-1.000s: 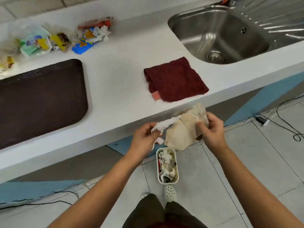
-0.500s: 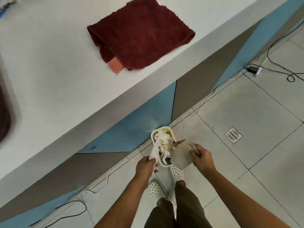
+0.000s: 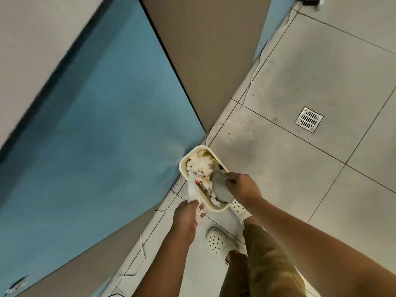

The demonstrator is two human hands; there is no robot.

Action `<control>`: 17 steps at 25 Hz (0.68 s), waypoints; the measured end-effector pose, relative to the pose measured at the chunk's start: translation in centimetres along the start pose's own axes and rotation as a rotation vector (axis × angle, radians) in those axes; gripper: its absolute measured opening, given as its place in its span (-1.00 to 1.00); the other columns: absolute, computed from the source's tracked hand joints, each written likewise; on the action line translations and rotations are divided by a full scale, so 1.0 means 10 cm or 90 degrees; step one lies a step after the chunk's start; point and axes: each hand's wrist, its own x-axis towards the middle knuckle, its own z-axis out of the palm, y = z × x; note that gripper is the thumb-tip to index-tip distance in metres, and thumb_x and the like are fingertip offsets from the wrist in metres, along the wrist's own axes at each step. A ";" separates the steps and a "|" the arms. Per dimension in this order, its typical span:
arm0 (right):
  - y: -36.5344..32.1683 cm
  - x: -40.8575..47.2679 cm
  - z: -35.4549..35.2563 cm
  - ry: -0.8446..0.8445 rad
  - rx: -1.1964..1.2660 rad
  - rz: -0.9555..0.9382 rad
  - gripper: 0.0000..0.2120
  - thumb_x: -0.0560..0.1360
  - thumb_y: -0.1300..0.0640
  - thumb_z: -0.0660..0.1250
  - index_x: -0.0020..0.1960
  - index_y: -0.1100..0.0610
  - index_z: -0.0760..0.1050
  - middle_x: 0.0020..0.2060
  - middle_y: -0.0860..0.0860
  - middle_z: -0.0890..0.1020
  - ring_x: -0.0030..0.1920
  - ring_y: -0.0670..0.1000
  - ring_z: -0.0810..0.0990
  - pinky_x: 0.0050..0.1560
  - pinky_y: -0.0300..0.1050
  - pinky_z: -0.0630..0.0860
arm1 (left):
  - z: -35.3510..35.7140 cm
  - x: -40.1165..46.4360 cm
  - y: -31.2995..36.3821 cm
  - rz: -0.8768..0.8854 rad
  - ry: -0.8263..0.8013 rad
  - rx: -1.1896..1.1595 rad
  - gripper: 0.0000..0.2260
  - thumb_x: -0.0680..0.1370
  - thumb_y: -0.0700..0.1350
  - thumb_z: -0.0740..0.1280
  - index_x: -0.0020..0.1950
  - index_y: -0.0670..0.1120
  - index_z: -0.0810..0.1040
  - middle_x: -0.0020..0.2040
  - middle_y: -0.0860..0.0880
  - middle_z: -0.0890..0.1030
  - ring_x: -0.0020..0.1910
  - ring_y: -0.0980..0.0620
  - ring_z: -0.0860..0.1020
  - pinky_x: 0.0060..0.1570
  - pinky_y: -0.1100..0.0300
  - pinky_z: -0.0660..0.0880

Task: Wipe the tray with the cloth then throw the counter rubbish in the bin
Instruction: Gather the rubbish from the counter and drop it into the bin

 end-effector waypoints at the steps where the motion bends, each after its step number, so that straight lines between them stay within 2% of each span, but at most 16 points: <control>1: -0.01 0.08 0.05 0.008 -0.030 -0.005 -0.67 0.55 0.11 0.14 0.28 -0.01 0.48 0.04 0.11 0.62 0.01 0.16 0.57 -0.07 -0.05 0.50 | 0.02 0.08 0.02 -0.003 0.001 0.002 -0.80 0.59 -0.29 0.17 0.19 -0.25 0.45 -0.21 -0.13 0.52 -0.26 0.01 0.49 -0.22 0.18 0.46; 3: 0.05 0.22 0.22 -0.035 -0.097 -0.007 -0.59 0.56 0.08 0.12 0.41 -0.04 0.30 0.20 0.11 0.53 0.12 0.15 0.53 0.05 0.00 0.52 | 0.05 0.27 0.05 0.000 0.003 0.000 -0.82 0.59 -0.30 0.16 0.16 -0.23 0.45 -0.22 -0.13 0.51 -0.28 0.02 0.47 -0.24 0.19 0.45; 5: 0.16 0.26 0.42 -0.152 -0.188 -0.017 -0.46 0.55 0.05 0.16 0.49 -0.02 0.08 0.44 0.05 0.26 0.34 0.14 0.35 0.23 0.06 0.43 | 0.10 0.42 0.09 0.007 0.018 -0.003 -0.85 0.59 -0.32 0.15 0.11 -0.20 0.44 -0.23 -0.12 0.51 -0.28 0.03 0.47 -0.22 0.18 0.47; 7: 0.33 0.20 0.55 -0.223 -0.196 -0.002 -0.44 0.55 0.05 0.17 0.49 0.05 0.05 0.50 -0.01 0.12 0.44 0.12 0.21 0.30 0.08 0.37 | 0.16 0.58 0.10 0.015 0.033 0.016 -0.85 0.59 -0.32 0.16 0.09 -0.17 0.45 -0.22 -0.10 0.52 -0.27 0.04 0.49 -0.20 0.17 0.48; 10: 0.55 0.08 0.65 -0.225 -0.173 0.019 -0.44 0.54 0.09 0.19 0.49 0.02 0.10 0.48 -0.01 0.20 0.40 0.10 0.29 0.26 0.03 0.42 | 0.25 0.82 0.04 0.017 0.030 0.059 -0.85 0.57 -0.29 0.19 0.11 -0.21 0.49 -0.22 -0.11 0.54 -0.27 0.00 0.50 -0.14 0.11 0.48; 12: 0.65 0.04 0.68 -0.220 -0.184 0.027 -0.46 0.53 0.11 0.18 0.48 -0.01 0.15 0.42 0.01 0.30 0.32 0.10 0.39 0.21 0.00 0.47 | 0.34 0.93 0.00 0.027 0.027 0.086 -0.83 0.55 -0.27 0.21 0.11 -0.21 0.51 -0.19 -0.11 0.56 -0.22 -0.05 0.53 -0.02 0.04 0.51; 14: 0.70 0.03 0.68 -0.210 -0.161 0.035 -0.51 0.53 0.12 0.18 0.45 0.00 0.23 0.37 -0.01 0.35 0.26 0.09 0.45 0.14 -0.04 0.50 | 0.45 1.03 0.01 0.050 0.043 0.094 -0.81 0.53 -0.26 0.19 0.08 -0.17 0.53 -0.16 -0.12 0.57 -0.19 -0.10 0.52 0.04 0.00 0.51; 17: 0.73 0.04 0.66 -0.197 -0.127 0.046 -0.57 0.54 0.11 0.17 0.41 0.00 0.30 0.33 -0.02 0.39 0.23 0.06 0.47 0.14 -0.08 0.47 | 0.60 1.19 0.04 0.038 0.027 0.100 -0.85 0.55 -0.12 0.20 0.04 -0.05 0.53 -0.03 -0.09 0.56 -0.09 -0.10 0.50 0.05 -0.01 0.50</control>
